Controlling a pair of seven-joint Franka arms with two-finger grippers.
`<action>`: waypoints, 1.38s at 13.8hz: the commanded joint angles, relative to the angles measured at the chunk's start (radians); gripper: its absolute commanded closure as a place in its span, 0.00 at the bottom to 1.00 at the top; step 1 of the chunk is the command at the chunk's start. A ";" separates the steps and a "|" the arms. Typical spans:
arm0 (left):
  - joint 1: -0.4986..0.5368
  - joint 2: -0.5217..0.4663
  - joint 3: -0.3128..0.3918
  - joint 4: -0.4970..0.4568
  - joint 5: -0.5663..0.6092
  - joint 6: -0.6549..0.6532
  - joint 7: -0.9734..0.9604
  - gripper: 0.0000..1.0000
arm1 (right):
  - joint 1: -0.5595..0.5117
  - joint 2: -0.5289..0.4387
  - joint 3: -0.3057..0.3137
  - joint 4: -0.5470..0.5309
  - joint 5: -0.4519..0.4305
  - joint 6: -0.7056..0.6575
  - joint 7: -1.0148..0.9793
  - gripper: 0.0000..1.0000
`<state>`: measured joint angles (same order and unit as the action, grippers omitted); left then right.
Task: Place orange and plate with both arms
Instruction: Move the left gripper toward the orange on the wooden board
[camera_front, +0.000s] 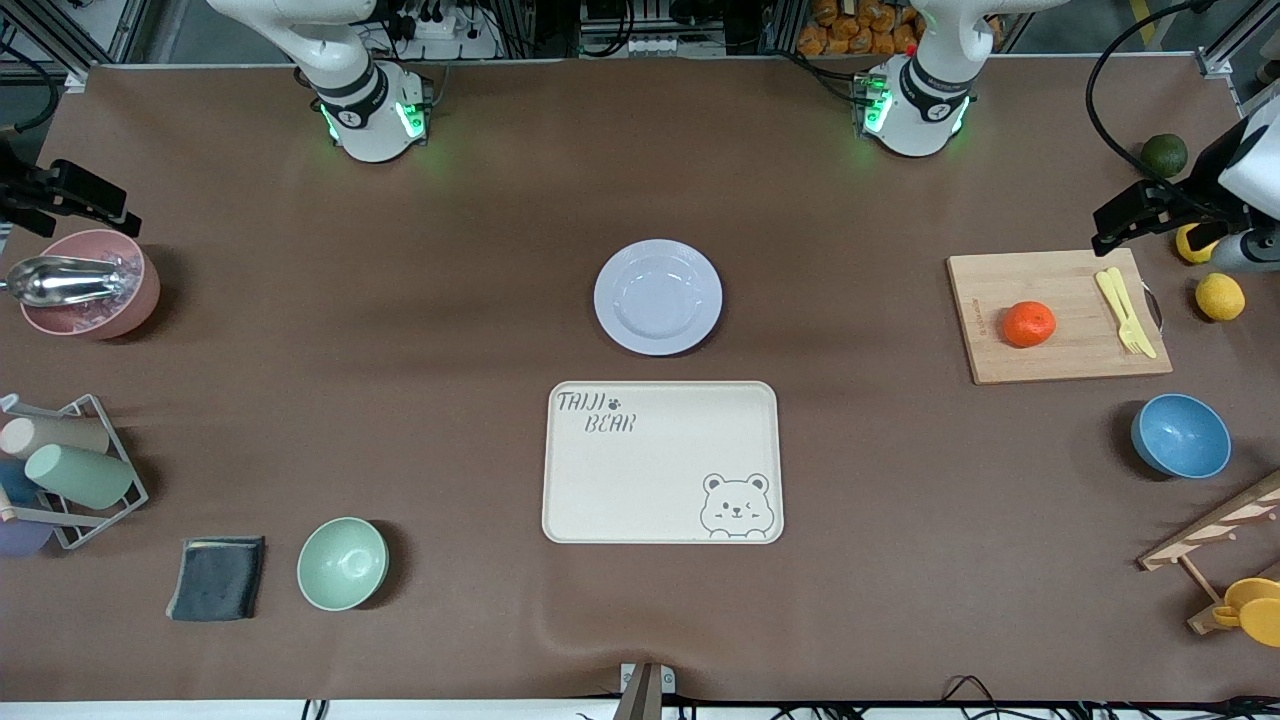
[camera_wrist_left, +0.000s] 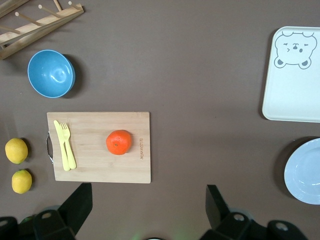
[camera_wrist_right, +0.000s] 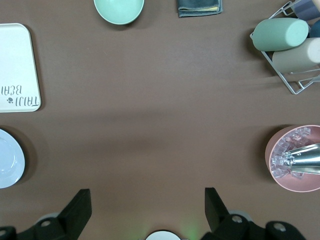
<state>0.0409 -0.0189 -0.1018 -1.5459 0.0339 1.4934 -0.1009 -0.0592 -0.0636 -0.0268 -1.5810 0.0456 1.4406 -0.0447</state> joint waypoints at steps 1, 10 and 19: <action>0.016 -0.004 -0.001 0.015 -0.032 -0.021 0.023 0.00 | -0.008 -0.018 0.007 -0.001 0.007 -0.012 0.017 0.00; 0.105 0.031 0.011 -0.099 -0.060 0.069 0.046 0.00 | 0.001 -0.010 0.015 -0.013 0.016 -0.034 0.019 0.00; 0.263 0.028 0.008 -0.641 -0.026 0.650 0.180 0.00 | 0.028 0.002 0.015 -0.169 0.164 -0.026 0.020 0.00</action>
<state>0.2525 0.0350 -0.0869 -2.0569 0.0045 2.0091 0.0296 -0.0506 -0.0562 -0.0136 -1.6977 0.1717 1.4037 -0.0444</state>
